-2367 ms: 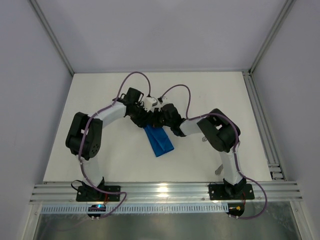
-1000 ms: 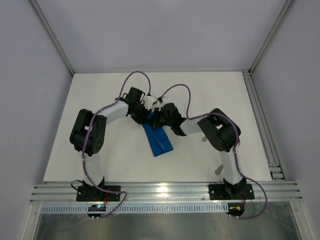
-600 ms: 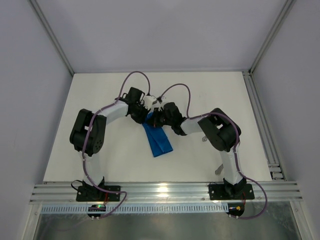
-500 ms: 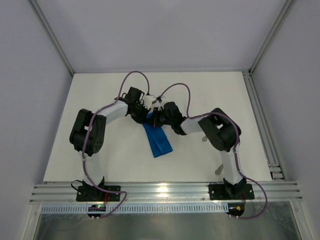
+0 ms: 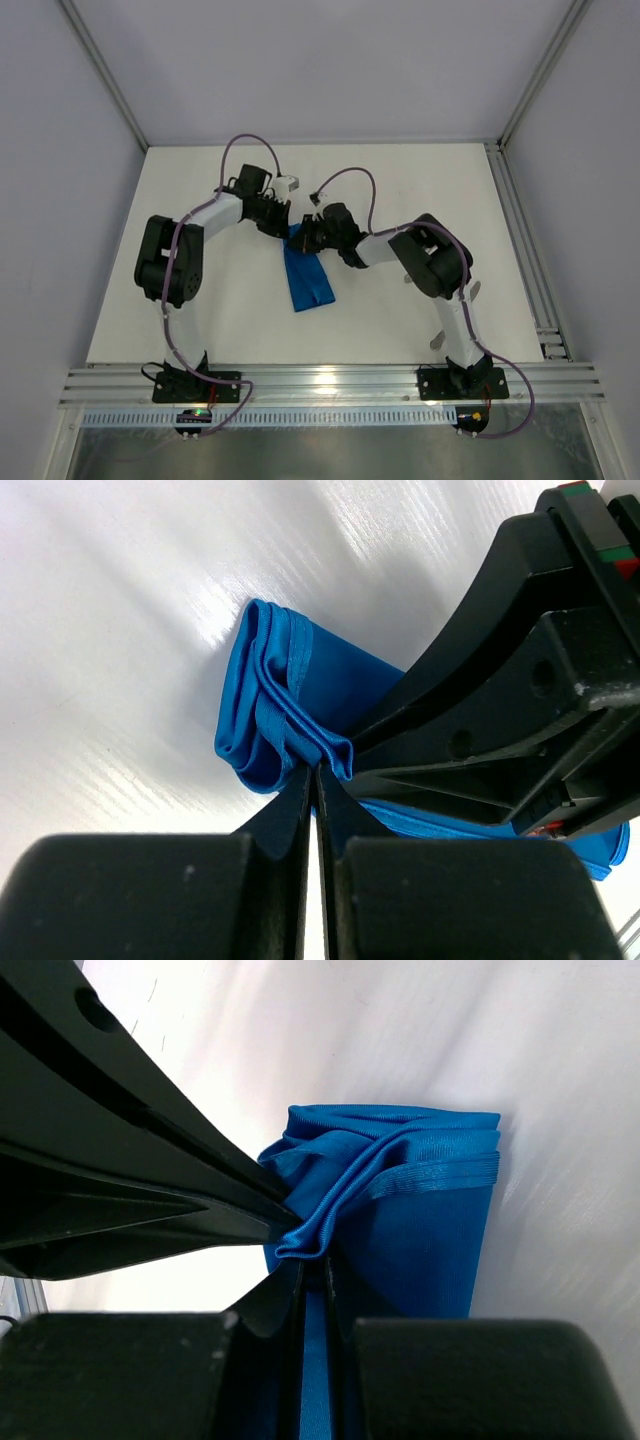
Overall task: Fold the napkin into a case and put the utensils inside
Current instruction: Stuff the top corner of the smaller-rectangle-folded napkin into the folded napkin.
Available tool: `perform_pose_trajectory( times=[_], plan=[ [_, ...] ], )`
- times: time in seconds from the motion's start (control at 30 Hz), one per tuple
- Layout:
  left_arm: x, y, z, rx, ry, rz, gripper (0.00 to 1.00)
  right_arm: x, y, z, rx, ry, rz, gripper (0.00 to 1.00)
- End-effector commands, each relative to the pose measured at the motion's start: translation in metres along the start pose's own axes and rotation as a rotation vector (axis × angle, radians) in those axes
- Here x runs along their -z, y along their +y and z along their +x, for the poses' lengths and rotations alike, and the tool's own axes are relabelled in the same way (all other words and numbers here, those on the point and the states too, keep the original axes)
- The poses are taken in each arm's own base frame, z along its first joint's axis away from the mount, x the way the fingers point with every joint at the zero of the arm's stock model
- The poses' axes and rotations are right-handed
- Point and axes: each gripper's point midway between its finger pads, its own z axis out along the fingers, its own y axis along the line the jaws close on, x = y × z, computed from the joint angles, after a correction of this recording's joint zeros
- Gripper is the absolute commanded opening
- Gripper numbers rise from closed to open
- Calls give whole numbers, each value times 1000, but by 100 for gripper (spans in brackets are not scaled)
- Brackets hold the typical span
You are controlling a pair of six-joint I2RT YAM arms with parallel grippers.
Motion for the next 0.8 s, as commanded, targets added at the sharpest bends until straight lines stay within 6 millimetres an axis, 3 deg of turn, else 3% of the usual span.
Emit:
perform_pose_trajectory(
  times=[0.0,0.37,0.53,0.77],
  plan=[
    [-1,-23,-17,4,-35,119,2,-8,-4,4,-38,30,48,4],
    [-6,-26,-12,12,-9,153,3,-15,-23,-5,-152,57,262,9],
    [-18,-16,4,49,74,135,3,-25,-6,-6,-176,74,188,21],
    [-16,-10,8,42,83,94,3,-8,6,-16,-193,37,138,36]
  ],
)
